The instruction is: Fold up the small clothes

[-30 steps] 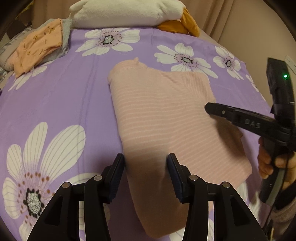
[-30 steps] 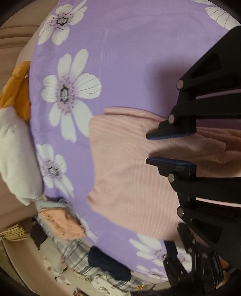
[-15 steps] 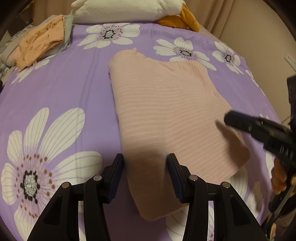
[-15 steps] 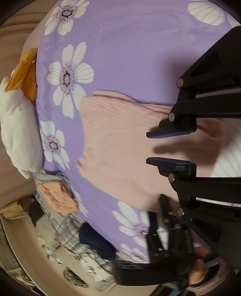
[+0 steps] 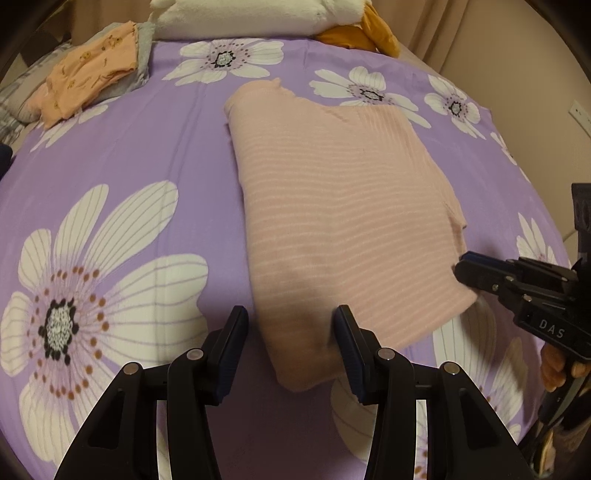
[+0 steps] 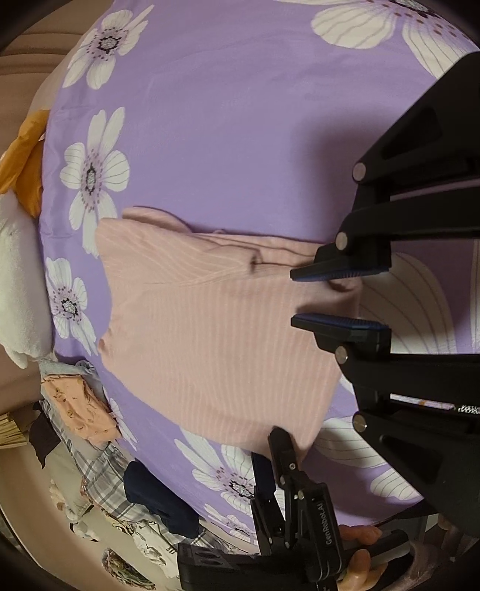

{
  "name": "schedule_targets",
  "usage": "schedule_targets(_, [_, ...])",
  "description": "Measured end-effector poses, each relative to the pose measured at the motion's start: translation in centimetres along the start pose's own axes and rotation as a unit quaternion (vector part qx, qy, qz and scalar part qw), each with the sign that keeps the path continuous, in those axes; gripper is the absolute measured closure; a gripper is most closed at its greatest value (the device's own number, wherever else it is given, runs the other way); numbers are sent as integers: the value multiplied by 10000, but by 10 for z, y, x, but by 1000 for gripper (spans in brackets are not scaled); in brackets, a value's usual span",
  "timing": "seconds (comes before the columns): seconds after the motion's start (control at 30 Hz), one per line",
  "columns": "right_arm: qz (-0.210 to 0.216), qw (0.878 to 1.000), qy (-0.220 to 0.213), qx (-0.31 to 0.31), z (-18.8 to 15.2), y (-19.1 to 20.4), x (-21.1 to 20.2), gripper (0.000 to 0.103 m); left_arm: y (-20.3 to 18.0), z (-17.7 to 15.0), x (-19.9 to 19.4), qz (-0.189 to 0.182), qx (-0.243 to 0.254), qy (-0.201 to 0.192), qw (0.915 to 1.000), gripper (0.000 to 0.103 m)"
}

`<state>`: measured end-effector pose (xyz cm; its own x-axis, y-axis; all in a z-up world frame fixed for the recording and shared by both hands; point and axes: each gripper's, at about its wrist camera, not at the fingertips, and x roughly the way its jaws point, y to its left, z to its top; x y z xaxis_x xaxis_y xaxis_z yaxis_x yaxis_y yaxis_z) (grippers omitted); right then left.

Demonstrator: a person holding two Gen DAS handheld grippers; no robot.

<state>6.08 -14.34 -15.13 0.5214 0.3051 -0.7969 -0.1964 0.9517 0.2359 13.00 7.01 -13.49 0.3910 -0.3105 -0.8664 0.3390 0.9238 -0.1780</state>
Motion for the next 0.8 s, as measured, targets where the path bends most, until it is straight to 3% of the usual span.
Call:
schedule_targets(0.5, [98, 9998, -52, 142, -15, 6, -24, 80, -4, -15, -18, 149, -50, 37, 9999, 56])
schedule_targets(0.6, [107, 9997, -114, 164, -18, 11, -35, 70, -7, -18, -27, 236, -60, 8, 9997, 56])
schedule_targets(0.67, [91, 9996, -182, 184, -20, 14, -43, 56, -9, -19, -33, 272, -51, -29, 9996, 55])
schedule_targets(0.8, [-16, 9994, -296, 199, -21, 19, -56, 45, -14, -21, -45, 293, -54, -149, 9994, 47])
